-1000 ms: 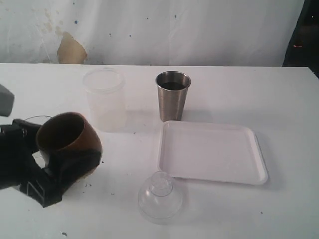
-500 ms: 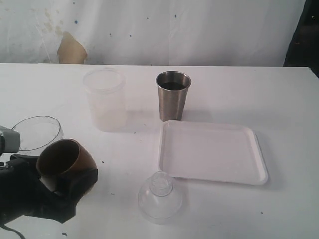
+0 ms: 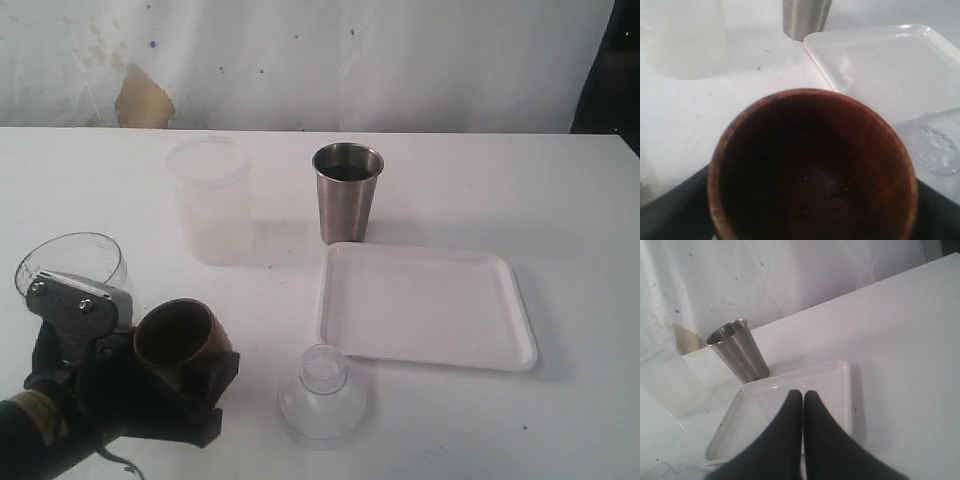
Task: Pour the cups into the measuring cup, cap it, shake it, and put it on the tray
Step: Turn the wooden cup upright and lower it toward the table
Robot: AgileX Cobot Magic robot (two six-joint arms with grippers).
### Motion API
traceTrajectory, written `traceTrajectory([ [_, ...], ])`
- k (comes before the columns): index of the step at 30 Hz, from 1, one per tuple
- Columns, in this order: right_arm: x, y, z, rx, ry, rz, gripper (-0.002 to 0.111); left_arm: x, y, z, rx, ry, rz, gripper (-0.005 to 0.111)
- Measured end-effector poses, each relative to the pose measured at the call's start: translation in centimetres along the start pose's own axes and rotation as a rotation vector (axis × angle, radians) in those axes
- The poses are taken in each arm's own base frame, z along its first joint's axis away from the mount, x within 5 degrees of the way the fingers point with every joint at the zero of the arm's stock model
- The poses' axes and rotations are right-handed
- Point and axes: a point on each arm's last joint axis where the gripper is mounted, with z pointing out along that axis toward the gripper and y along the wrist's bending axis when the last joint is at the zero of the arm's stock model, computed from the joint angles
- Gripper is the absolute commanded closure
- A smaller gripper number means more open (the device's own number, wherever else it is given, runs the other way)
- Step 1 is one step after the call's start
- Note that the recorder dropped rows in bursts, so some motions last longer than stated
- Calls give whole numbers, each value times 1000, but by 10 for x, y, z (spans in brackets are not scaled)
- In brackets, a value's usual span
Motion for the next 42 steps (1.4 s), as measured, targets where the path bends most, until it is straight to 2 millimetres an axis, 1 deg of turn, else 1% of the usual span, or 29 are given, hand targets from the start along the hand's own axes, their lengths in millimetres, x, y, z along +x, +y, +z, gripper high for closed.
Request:
traceTrajectory([
  [6,0,0,0,0,0,0,108,-2,-6,25,-53,7,-44,107],
  [13,0,0,0,0,0,0,108,3,-11,51,-82,59,-31,107],
  [16,0,0,0,0,0,2,108,6,-12,60,-105,99,5,107],
  [19,0,0,0,0,0,2,108,7,-13,67,-128,137,23,107],
  [24,0,0,0,0,0,2,108,4,-15,71,-132,149,19,106],
  [25,0,0,0,0,0,2,108,3,-15,71,-133,149,19,103],
  [27,0,0,0,0,0,2,108,4,-15,71,-134,153,18,91],
  [29,0,0,0,0,0,2,108,4,-15,71,-133,157,18,77],
  [31,0,0,0,0,0,2,108,5,-15,71,-133,164,16,59],
  [33,0,0,0,0,0,2,108,5,-15,71,-133,166,17,44],
  [35,0,0,0,0,0,2,108,5,-15,71,-136,169,12,31],
  [37,0,0,0,0,0,2,108,5,-15,71,-140,173,2,23],
  [38,0,0,0,0,0,2,108,5,-15,70,-141,185,-2,21],
  [40,0,0,0,0,0,2,108,8,-15,70,-141,220,-2,17],
  [42,0,0,0,0,0,2,108,9,-15,68,-143,245,-5,16],
])
